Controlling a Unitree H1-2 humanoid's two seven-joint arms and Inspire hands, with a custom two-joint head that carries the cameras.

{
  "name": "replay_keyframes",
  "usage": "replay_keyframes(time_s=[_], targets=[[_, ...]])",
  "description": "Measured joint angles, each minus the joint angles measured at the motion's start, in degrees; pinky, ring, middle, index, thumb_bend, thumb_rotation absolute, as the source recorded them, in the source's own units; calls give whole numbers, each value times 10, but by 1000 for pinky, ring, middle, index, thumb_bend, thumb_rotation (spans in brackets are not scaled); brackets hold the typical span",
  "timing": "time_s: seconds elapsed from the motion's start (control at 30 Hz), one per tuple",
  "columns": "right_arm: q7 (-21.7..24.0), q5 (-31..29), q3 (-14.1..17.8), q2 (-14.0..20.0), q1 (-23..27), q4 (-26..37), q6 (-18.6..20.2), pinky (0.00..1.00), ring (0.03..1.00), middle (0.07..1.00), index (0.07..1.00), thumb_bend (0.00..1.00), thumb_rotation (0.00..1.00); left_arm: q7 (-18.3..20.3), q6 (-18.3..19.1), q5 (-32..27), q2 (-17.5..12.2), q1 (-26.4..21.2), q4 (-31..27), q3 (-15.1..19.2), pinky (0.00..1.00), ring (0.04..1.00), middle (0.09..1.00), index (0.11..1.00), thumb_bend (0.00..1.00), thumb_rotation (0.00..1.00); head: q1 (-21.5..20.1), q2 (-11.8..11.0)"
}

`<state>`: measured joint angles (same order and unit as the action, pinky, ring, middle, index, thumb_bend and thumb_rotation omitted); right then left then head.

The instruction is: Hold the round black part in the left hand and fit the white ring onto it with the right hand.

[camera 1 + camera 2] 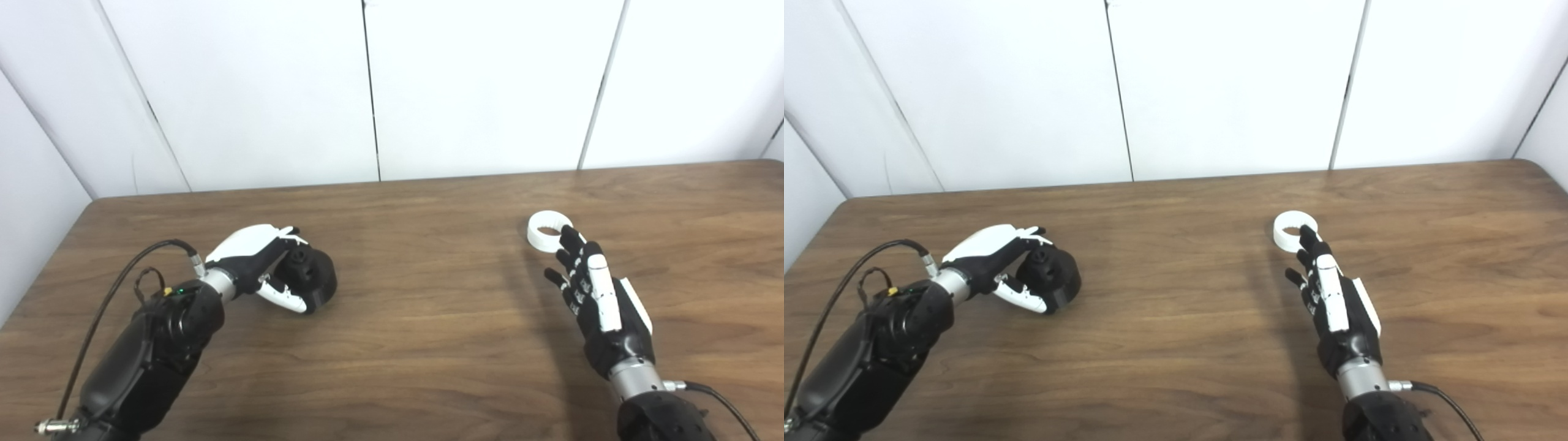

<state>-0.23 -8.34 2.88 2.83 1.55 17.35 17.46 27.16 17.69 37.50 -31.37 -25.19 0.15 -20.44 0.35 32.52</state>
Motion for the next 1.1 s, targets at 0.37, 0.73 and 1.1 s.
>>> replay_keyframes(time_s=[0.37, 0.73, 1.1], targets=[[0, 1, 0, 0, 0, -1, 0, 924, 996, 986, 962, 440, 1000, 17, 2, 4, 16, 10, -38, -2, 986, 1000, 989, 797, 918, 283, 1, 0], [0, 1, 0, 1, 0, -1, 0, 937, 1000, 991, 967, 439, 1000, 19, -11, 4, 18, 17, -42, 1, 976, 1000, 984, 769, 910, 275, 1, 3], [0, 0, -1, 1, 0, -1, 0, 940, 1000, 991, 965, 451, 1000, 21, -26, 9, 27, 26, -54, 0, 978, 1000, 987, 771, 891, 284, 0, 5]])
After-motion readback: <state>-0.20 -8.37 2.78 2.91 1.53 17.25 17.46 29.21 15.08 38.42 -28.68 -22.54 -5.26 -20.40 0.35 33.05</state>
